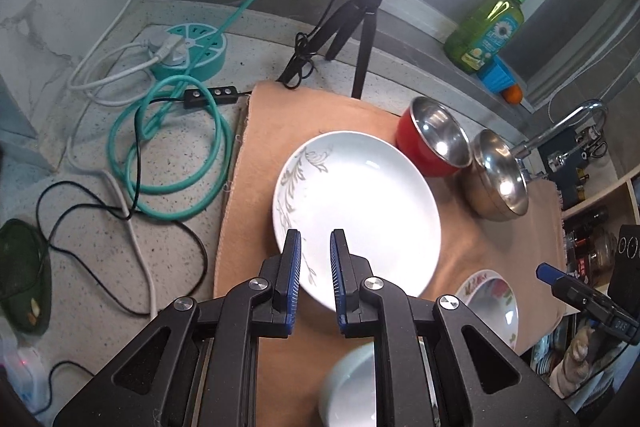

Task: Organize plates and bowls
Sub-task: 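Move the left gripper to the gold-leaf white plate and grasp its rim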

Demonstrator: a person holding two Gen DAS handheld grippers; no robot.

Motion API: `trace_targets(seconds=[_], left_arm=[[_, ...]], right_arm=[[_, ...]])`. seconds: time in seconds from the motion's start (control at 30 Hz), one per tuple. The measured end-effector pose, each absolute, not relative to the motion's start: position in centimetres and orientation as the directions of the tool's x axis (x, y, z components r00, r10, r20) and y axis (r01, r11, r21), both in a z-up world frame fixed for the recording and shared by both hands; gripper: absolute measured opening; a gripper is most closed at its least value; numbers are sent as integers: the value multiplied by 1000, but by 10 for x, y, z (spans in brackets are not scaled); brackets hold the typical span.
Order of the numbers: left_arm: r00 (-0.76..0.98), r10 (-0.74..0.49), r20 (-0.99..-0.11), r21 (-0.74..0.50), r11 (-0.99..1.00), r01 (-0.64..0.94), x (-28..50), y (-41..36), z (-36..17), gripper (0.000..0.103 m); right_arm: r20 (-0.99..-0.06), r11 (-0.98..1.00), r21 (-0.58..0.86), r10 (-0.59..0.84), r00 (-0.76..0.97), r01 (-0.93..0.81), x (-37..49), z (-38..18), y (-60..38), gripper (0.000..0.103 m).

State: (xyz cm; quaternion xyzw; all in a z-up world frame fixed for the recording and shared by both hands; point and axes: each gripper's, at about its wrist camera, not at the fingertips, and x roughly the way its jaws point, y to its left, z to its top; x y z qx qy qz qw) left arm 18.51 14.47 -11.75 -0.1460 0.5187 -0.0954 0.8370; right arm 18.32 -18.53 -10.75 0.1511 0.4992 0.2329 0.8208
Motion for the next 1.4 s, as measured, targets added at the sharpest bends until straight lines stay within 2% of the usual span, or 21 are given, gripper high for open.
trace_targets(seconds=[0.17,0.23,0.33,0.73,1.07,1.4], left_arm=[[426,-308,-851,-345,938,-12,206,154,-134,13],[413,-311,-856,-350,936,-21,214,157,-141,13],[398,-322,-859,-360,933,-22,222,160,-149,13],[352,-362,-863,-396,918,-29,237,164,-169,13],[330,-375,-866,-404,914,-22,243,158,-178,13],[319,-376,-870,-404,914,-24,247,155,-185,8]], right_arm=[[-779,850,495,525,343,-180,211,-132,-173,48],[-788,853,497,520,328,-158,222,-141,-170,47],[-792,844,521,535,296,-130,235,-154,-166,39],[-810,844,524,536,236,-116,263,-181,-144,32],[-821,847,520,531,207,-110,277,-196,-136,17],[-822,845,526,535,195,-101,281,-202,-130,8]])
